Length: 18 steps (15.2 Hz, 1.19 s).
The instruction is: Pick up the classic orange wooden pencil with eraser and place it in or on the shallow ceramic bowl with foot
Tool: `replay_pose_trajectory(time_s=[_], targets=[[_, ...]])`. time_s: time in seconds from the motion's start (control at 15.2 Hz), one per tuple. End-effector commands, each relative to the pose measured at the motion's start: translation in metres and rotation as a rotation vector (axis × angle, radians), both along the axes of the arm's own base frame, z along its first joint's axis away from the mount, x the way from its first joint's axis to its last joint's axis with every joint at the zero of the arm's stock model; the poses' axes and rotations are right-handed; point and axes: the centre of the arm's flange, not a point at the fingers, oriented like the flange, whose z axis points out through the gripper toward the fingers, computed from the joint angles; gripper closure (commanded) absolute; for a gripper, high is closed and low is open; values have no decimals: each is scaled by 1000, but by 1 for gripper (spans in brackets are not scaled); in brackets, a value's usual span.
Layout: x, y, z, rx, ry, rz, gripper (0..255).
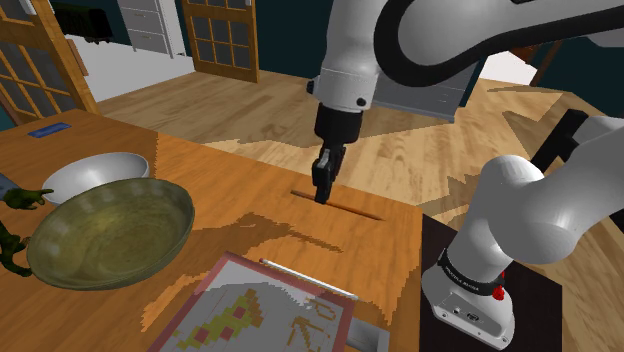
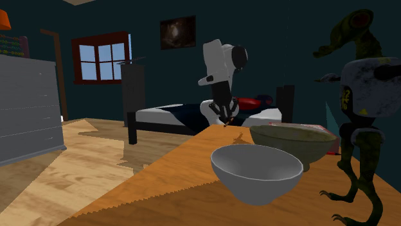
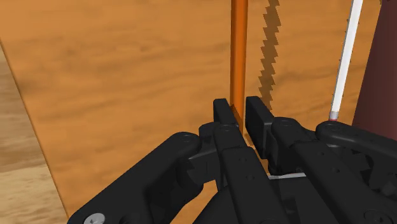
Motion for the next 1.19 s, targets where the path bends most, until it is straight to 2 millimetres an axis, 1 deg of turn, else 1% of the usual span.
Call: replay_pose_trajectory(time_s=[0.0,1.12], targets=[[0,1,11,0,0,0,255],[0,1,101,0,0,0,255]])
